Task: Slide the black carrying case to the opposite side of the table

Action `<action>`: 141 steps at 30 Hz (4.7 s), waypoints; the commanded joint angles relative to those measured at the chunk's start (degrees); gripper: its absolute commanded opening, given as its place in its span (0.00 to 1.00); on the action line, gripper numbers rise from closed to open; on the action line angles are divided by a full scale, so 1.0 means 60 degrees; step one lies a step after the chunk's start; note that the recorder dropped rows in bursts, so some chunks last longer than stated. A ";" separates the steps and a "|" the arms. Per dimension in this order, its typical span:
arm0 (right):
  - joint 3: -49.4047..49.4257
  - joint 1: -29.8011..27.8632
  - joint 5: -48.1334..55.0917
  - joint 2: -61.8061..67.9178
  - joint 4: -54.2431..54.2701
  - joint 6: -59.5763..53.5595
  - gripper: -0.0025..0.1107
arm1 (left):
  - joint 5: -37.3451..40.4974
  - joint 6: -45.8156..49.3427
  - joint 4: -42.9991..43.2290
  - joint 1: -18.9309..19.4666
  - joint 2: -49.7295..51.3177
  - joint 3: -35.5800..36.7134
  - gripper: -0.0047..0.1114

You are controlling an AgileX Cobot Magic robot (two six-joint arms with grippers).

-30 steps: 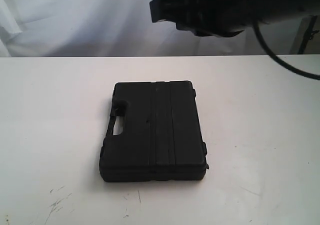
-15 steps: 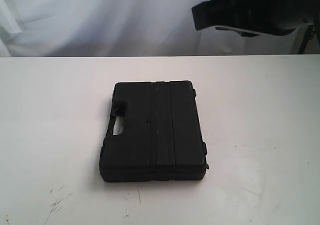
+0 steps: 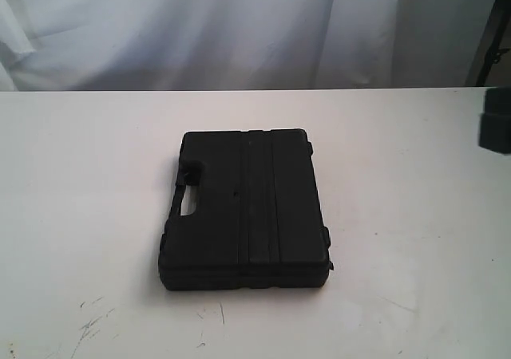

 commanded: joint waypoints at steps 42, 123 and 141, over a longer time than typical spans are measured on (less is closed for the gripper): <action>0.5567 -0.3036 -0.2133 -0.6368 0.2122 -0.2220 0.02 | -0.0101 0.0004 -0.0026 0.0007 -0.0044 0.0044 0.04; 0.6357 -0.3668 -0.0315 -0.7778 0.2055 -0.2229 0.02 | -0.0101 0.0009 0.0026 0.0007 -0.0044 0.0044 0.04; 0.6357 -0.3668 -0.0315 -0.7778 0.2055 -0.2189 0.02 | -0.3662 0.0009 -0.0015 0.0007 -0.0044 0.0044 0.04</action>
